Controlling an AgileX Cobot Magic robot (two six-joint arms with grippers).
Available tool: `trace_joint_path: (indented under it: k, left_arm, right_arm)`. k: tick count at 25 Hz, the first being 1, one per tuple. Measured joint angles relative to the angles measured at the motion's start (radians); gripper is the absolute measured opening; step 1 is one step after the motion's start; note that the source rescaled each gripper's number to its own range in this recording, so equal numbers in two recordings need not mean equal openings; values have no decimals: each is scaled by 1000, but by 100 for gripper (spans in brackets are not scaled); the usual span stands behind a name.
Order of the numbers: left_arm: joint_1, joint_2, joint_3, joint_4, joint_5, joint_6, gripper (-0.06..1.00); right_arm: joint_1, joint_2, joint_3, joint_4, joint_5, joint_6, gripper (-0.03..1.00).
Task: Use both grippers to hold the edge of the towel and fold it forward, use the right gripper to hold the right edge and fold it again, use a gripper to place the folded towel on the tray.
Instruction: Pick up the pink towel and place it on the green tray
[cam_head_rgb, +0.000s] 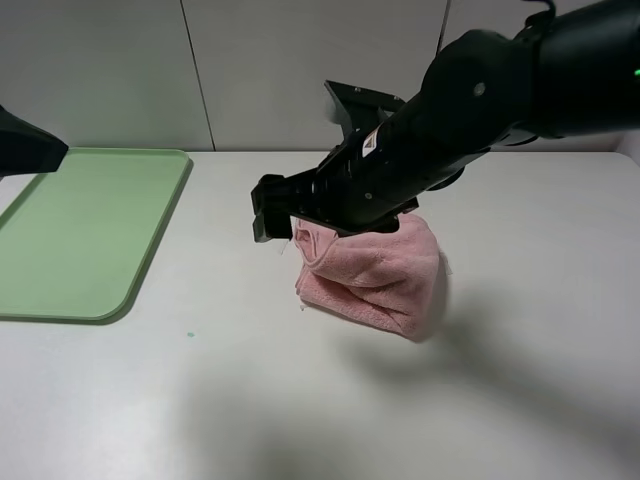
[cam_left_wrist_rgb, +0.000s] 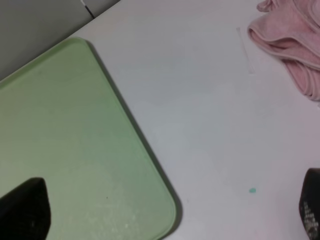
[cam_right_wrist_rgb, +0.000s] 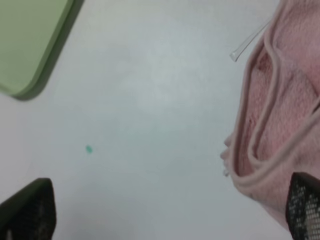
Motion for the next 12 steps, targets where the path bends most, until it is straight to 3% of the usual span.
trace_joint_path:
  k: [7, 12]
  left_arm:
    - [0, 0, 0, 1, 0, 0, 100]
    - [0, 0, 0, 1, 0, 0, 100]
  right_arm:
    - [0, -112, 0, -118, 158, 14, 100]
    - [-18, -170, 0, -277, 329, 41, 100]
